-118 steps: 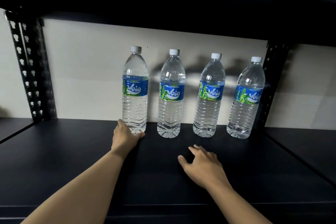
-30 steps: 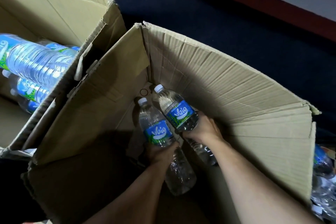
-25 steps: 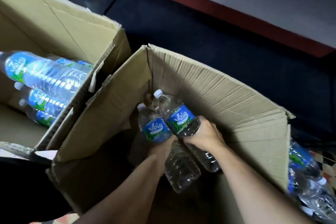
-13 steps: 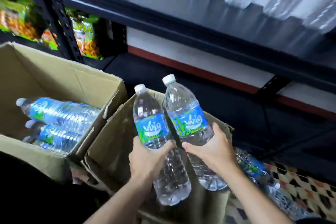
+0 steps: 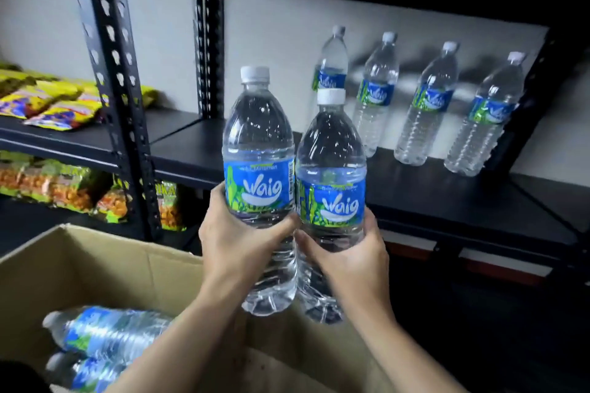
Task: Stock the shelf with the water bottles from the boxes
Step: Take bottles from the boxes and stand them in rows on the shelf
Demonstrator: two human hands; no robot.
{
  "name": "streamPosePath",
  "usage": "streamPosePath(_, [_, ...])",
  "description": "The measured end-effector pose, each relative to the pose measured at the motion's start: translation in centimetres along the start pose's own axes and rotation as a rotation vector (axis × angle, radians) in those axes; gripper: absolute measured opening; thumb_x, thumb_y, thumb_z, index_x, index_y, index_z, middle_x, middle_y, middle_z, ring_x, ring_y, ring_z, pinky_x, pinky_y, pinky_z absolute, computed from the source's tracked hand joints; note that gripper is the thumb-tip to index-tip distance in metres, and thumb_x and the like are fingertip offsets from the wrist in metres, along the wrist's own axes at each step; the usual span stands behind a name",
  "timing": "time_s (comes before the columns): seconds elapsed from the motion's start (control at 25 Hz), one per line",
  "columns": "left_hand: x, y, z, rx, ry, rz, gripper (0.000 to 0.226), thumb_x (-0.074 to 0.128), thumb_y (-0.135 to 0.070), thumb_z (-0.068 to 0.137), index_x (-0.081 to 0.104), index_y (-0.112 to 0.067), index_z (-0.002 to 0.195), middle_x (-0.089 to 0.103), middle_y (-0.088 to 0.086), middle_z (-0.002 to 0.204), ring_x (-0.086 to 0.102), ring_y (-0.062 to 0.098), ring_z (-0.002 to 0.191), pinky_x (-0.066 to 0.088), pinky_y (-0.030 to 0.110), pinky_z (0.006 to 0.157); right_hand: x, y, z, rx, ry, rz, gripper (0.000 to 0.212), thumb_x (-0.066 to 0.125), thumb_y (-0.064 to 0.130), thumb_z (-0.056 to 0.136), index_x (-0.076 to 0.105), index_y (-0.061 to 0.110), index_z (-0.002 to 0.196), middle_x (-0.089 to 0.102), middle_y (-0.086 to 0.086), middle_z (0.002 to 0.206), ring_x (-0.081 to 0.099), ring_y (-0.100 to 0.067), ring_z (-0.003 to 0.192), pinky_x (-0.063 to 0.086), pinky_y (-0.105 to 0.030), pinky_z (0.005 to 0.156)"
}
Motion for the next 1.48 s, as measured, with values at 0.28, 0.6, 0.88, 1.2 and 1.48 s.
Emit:
streamPosePath(0.28, [-2.3,-4.6,9.5,0.121,-0.101,-0.003,0.074,0.094,-0.041,0.048,0.054,-0.030,0.109,0.067,-0.009,0.102,0.064,0.011,0.099,0.052,0.033,0.090,6.0,6.1,7.7,-0.088,-0.003,0.049,0.072,0.091,0.057,0.046,0.058,0.034,0.106,0.068,0.013,0.102,0.065,-0.004,0.099,0.054,-0.034,0.087])
streamPosePath(0.6, [-1.6,-5.1,18.0,0.189,-0.144,-0.027,0.076,0.096,-0.039,0.048,0.052,-0.027,0.109,0.065,-0.005,0.103,0.061,0.014,0.100,0.051,0.034,0.091,12.2,7.8,14.7,-0.092,0.002,0.078,0.072,0.095,0.047,0.048,0.058,0.031,0.108,0.066,0.016,0.100,0.062,0.000,0.096,0.049,-0.020,0.083])
streamPosePath(0.88, [-0.1,-4.9,23.1,0.252,-0.182,-0.021,0.083,0.094,-0.032,0.053,0.050,-0.019,0.123,0.058,-0.006,0.108,0.051,0.010,0.102,0.039,0.024,0.089,16.8,6.3,20.8,-0.090,-0.098,0.087,0.073,0.088,0.054,0.050,0.054,0.029,0.109,0.064,0.010,0.102,0.062,-0.009,0.097,0.051,-0.025,0.084])
streamPosePath(1.2, [0.1,-2.2,25.6,0.254,-0.267,-0.056,0.090,0.093,-0.034,0.057,0.046,-0.017,0.132,0.055,-0.004,0.117,0.051,0.010,0.108,0.039,0.023,0.093,22.7,2.6,25.3,-0.079,-0.150,0.119,0.088,0.092,0.039,0.055,0.051,0.011,0.128,0.058,-0.003,0.114,0.056,-0.019,0.107,0.044,-0.028,0.096])
streamPosePath(1.48, [-0.5,-1.5,27.2,0.261,-0.275,-0.038,0.087,0.094,-0.036,0.056,0.049,-0.017,0.128,0.060,-0.003,0.116,0.056,0.013,0.108,0.041,0.023,0.092,24.2,1.1,26.7,-0.026,-0.045,0.096,0.091,0.091,0.037,0.061,0.041,0.021,0.136,0.047,0.004,0.116,0.049,-0.015,0.114,0.033,-0.020,0.090])
Point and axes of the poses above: each hand's wrist, its own z-axis towards the middle knuckle, its own x-axis out of the palm, y = z × x, the point moved 8 cm from there along z, towards the middle knuckle
